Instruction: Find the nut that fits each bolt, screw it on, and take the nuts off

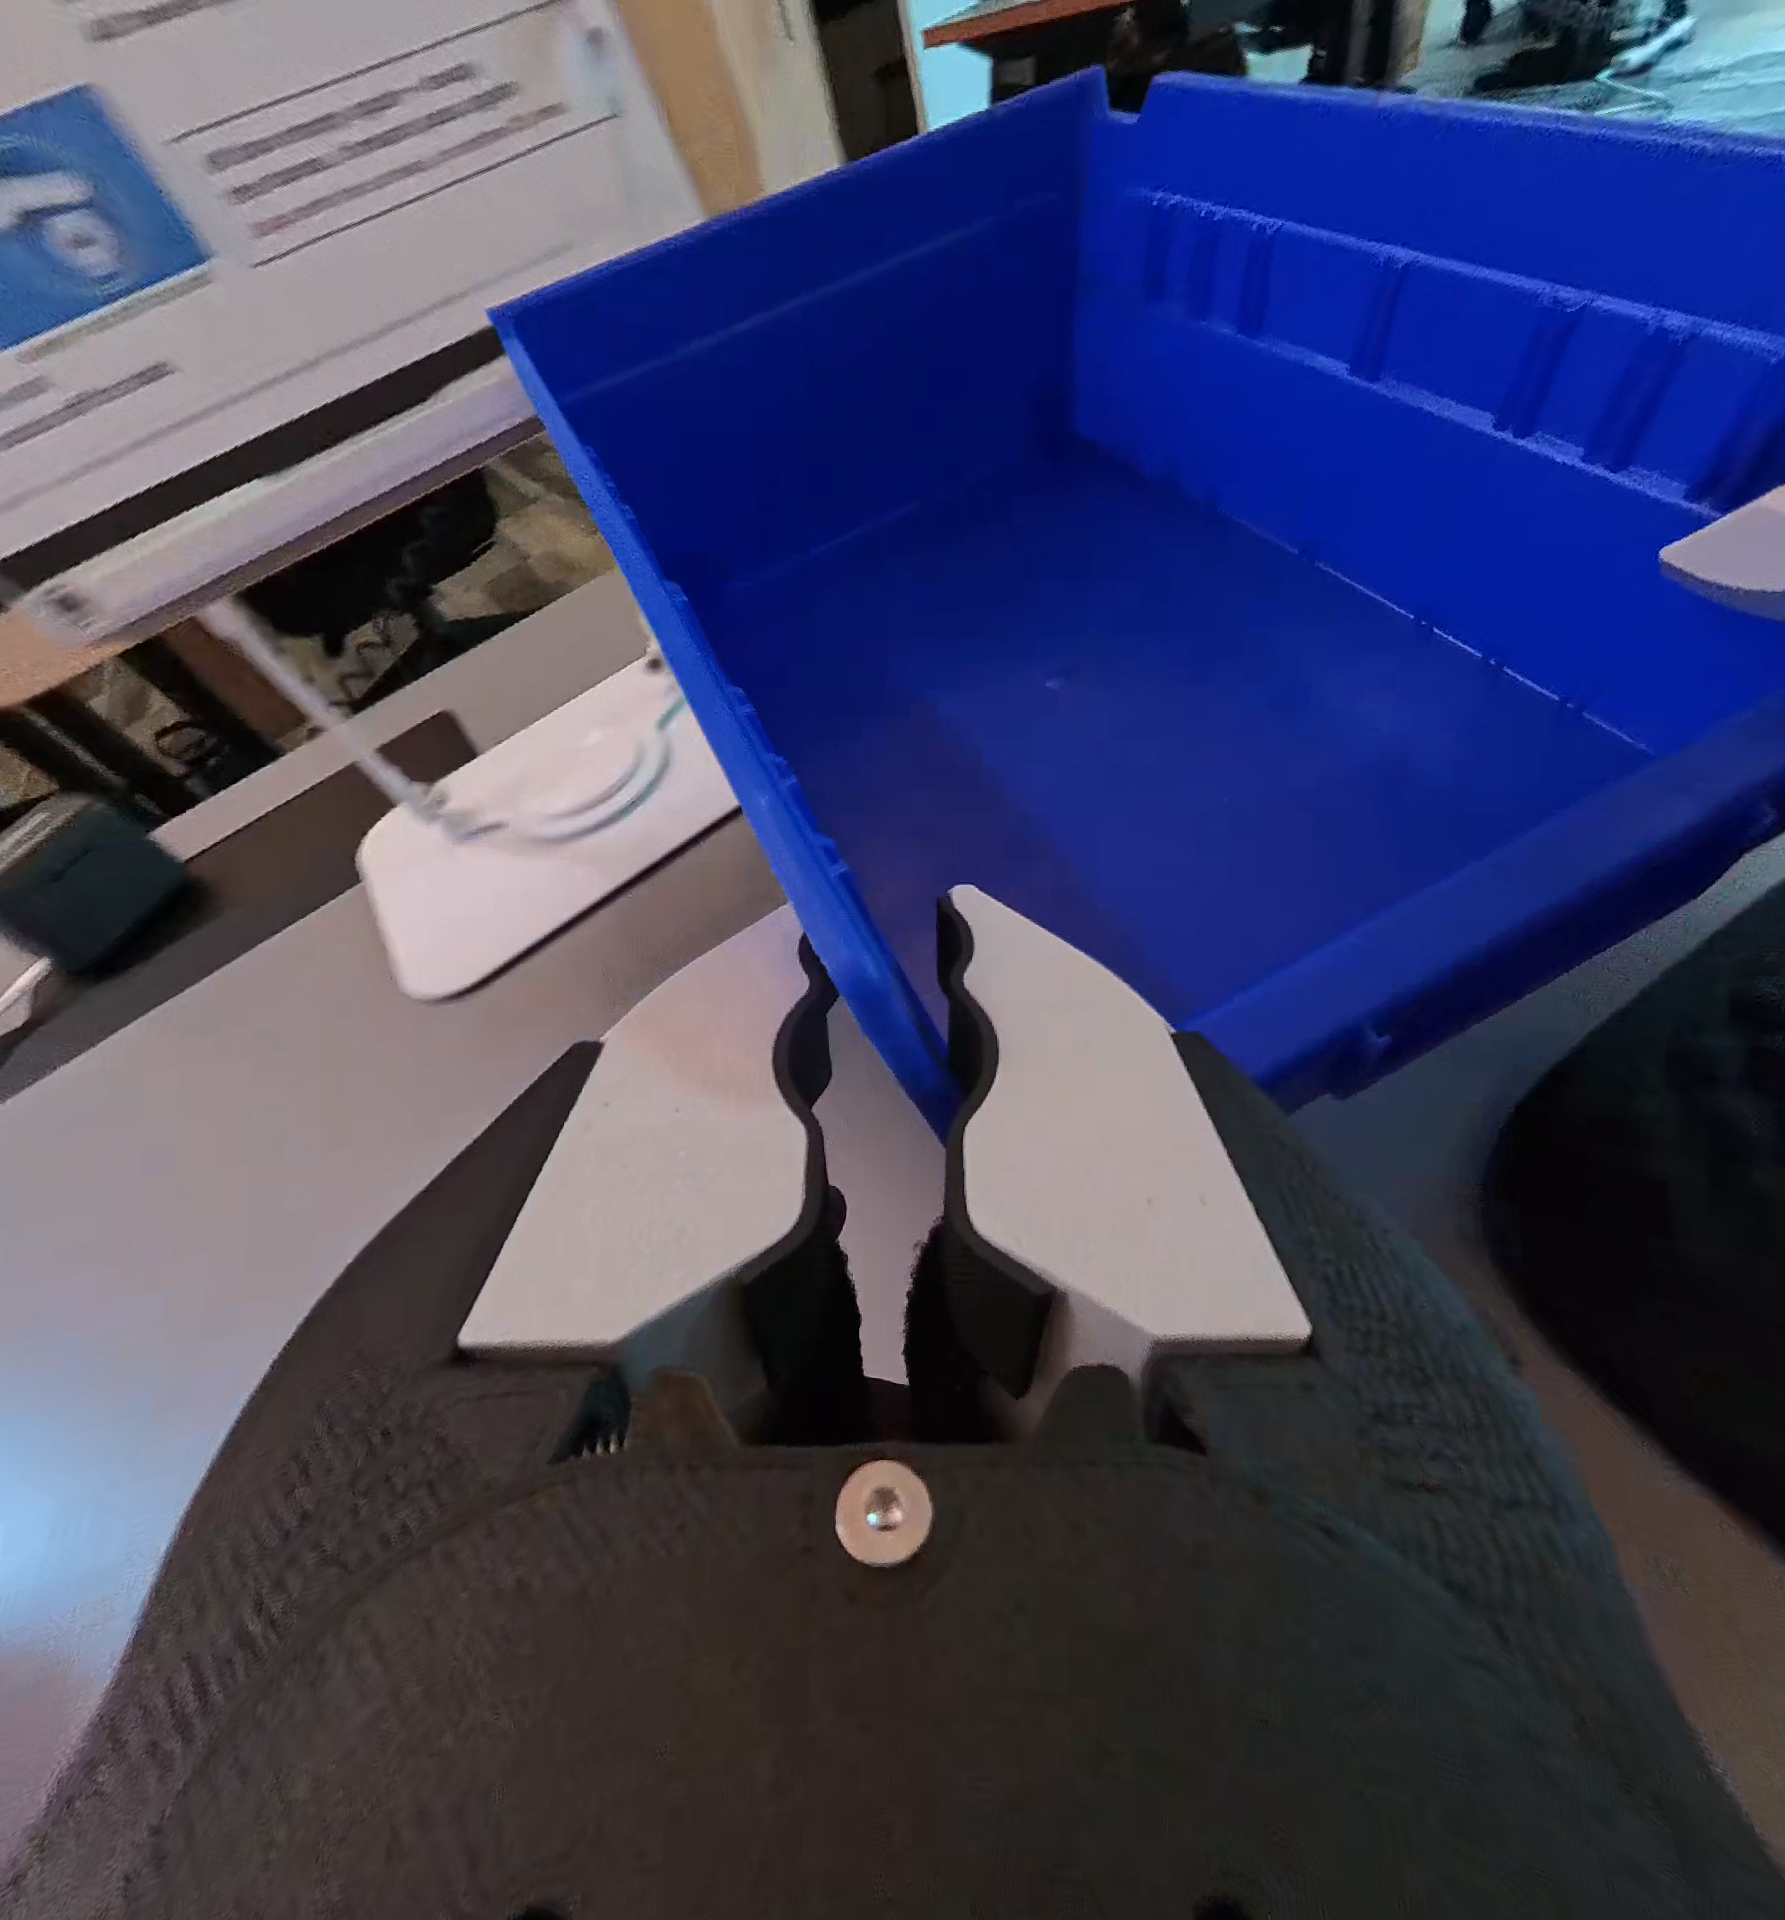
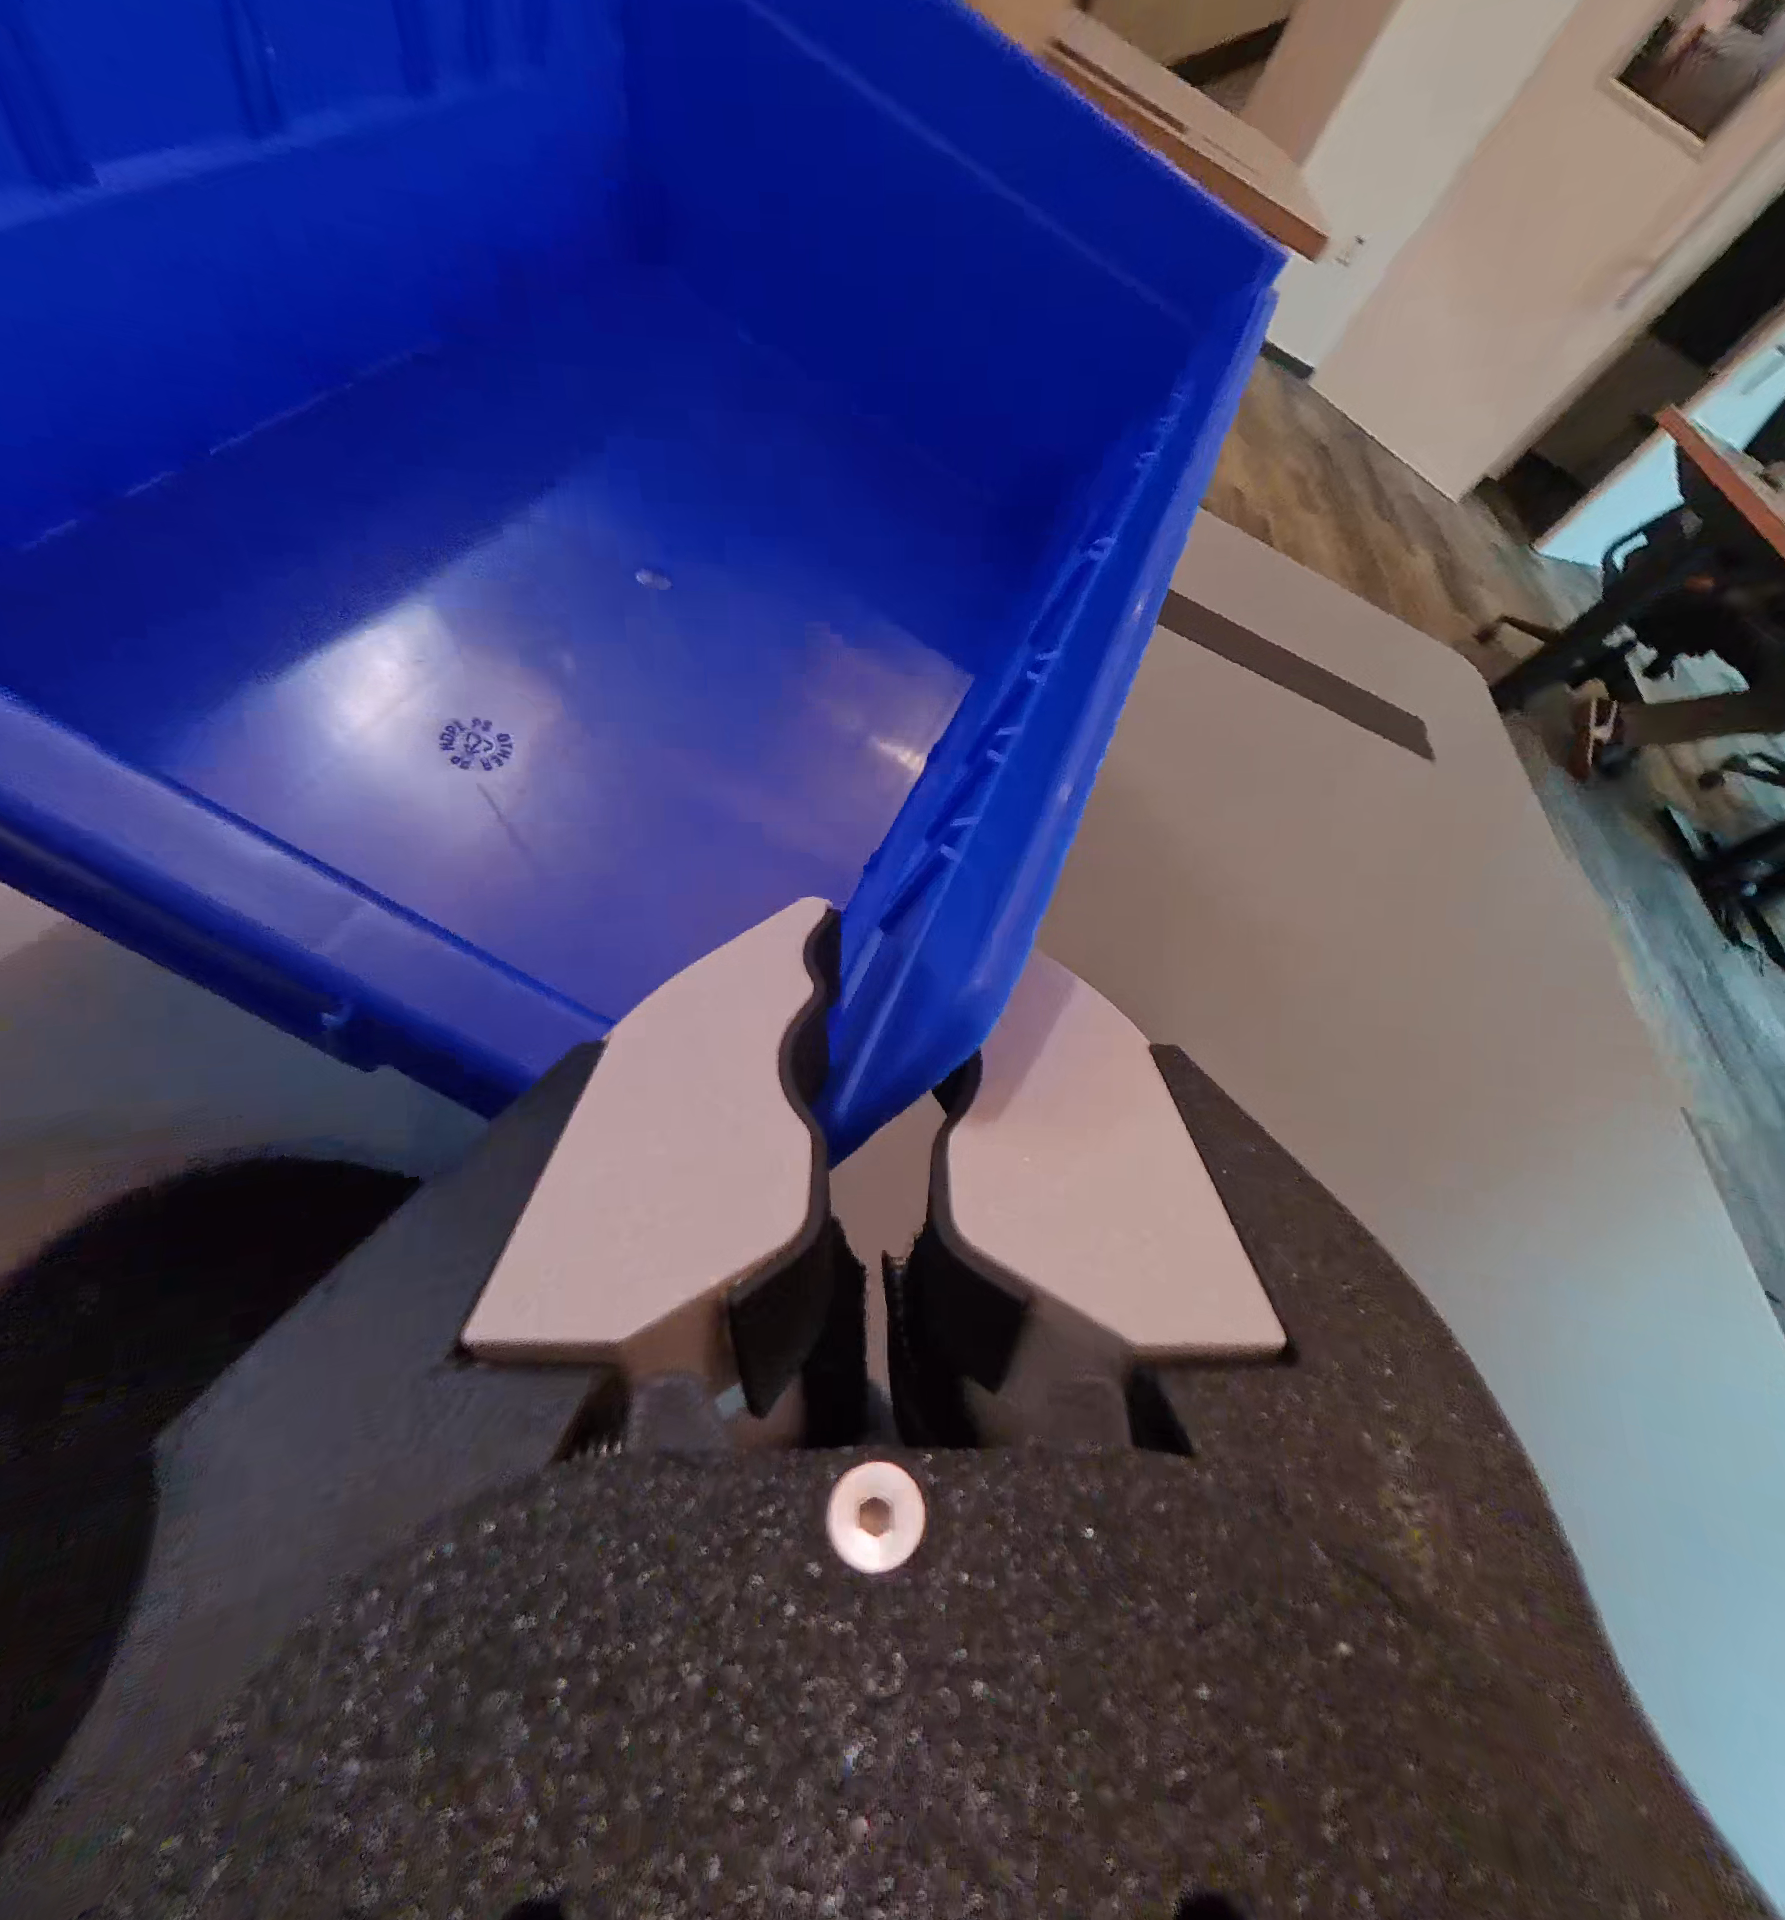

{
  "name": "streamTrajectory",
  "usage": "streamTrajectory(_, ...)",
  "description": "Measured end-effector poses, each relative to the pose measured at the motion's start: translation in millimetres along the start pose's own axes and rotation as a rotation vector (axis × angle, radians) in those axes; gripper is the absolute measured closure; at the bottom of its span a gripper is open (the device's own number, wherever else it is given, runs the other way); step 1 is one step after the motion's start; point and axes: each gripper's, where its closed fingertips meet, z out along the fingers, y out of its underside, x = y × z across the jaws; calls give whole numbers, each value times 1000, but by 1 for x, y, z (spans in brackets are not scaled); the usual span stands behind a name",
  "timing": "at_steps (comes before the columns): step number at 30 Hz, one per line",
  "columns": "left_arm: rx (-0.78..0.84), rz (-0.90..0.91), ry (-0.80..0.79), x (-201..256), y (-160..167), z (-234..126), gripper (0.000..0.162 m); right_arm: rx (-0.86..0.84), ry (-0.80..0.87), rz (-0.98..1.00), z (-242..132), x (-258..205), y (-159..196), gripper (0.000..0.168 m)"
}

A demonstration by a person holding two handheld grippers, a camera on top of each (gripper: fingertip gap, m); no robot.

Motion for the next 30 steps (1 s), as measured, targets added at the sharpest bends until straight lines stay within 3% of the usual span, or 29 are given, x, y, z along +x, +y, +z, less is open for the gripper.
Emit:
streamTrajectory(7,-39,82,124,75,-19,77,143,-84,121,53,10,84,58,156)
streamTrajectory(13,-86,100,207,123,-21,113,141,-124,167,118,12,128,93,158)
streamTrajectory(27,-110,174,342,183,-23,110,124,-109,219,236,-5,165,129,159)
streamTrajectory(30,-85,180,377,178,-31,100,102,-93,276,246,-10,175,127,152)
